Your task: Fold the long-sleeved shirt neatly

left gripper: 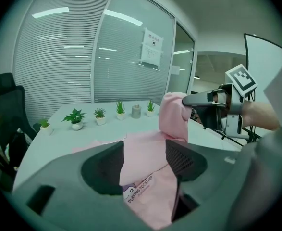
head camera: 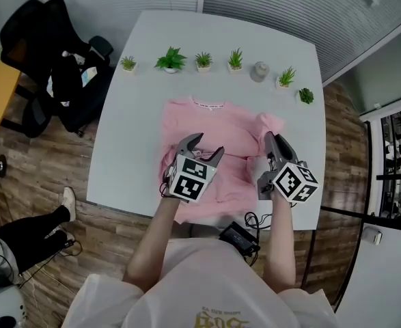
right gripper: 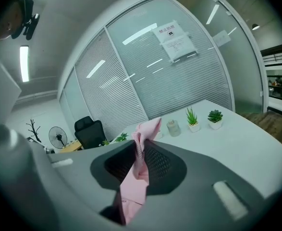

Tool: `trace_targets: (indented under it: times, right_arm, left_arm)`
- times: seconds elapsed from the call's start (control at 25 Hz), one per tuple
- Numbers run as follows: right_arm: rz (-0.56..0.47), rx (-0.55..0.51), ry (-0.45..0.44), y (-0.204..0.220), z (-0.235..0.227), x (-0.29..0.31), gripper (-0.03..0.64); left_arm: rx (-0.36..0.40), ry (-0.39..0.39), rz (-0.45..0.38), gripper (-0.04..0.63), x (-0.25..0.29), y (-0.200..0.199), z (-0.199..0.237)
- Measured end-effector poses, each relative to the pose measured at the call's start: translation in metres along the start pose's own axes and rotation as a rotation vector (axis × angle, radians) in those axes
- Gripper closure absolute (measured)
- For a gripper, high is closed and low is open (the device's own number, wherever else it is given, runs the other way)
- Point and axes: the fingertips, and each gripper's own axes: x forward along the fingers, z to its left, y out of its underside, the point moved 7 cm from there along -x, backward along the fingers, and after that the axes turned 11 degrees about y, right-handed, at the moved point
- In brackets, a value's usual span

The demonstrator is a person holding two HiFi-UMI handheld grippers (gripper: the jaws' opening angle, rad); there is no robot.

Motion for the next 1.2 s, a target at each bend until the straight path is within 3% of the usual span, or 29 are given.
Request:
trace_targets:
  times: [0.4, 0.92, 1.04, 1.2]
  right_arm:
    - [0.006, -0.091, -0.088, 0.010, 0.076, 0.037, 0.546]
    - [0.207, -0.256, -0.194, 0.096, 0.136, 0.102, 0.541]
    - [0.306, -0.266, -0.221, 0.122, 0.141, 0.110, 0.426]
    - [0.320, -0.289, -0.253, 0.127, 0.151, 0.105, 0.388]
  left_arm:
    - [-0.045, -0.058, 0.007, 0.313, -0.029, 0.026, 0.036]
    - [-0.126, -0.122, 0.057, 0.307, -0.054, 0.072, 0.074]
    - [-0.145, -0.121, 0.065, 0.302, -0.059, 0.082, 0.076]
    - [-0.151, -0.127, 0.055, 0.301, -0.067, 0.089, 0.078]
